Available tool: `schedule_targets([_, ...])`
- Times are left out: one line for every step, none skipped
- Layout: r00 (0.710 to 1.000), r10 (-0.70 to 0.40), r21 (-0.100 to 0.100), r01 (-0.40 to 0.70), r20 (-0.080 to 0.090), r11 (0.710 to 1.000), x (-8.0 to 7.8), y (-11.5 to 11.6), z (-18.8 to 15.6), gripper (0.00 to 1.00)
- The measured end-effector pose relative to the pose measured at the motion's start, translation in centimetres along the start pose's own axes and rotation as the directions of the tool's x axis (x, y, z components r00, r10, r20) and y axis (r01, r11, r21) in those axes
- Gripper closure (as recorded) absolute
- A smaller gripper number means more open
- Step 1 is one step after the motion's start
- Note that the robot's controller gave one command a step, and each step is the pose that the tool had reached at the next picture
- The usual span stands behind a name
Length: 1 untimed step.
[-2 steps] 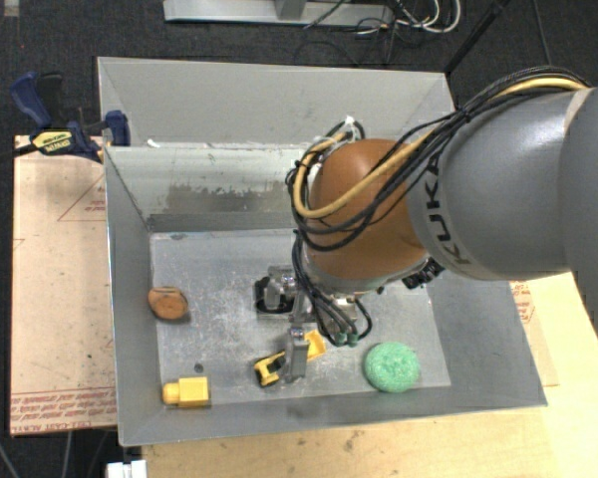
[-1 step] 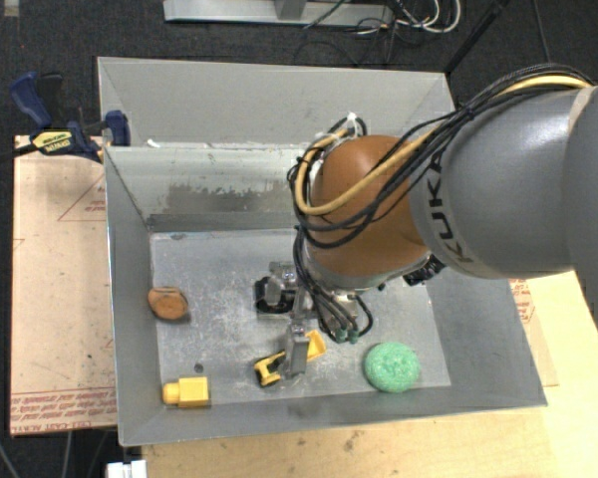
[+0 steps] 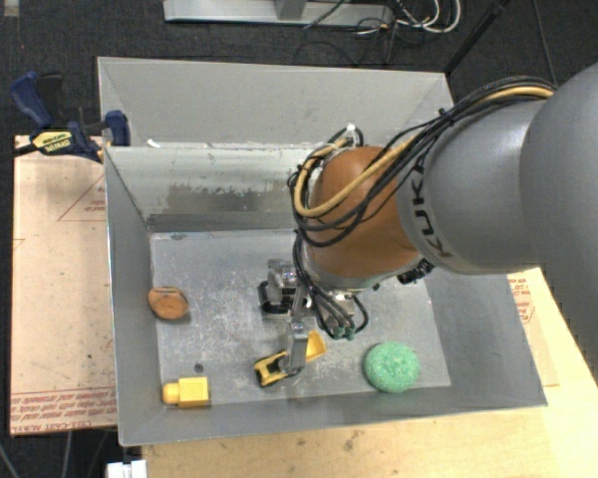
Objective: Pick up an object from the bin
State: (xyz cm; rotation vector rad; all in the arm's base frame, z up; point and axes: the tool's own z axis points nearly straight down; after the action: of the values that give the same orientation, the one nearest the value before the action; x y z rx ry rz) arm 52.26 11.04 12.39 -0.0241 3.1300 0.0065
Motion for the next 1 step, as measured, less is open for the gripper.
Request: schedule_targets([1.000, -0.011, -0.001, 0.011, -0.006, 1.000, -0.42, -2.73, 2.77, 0.00])
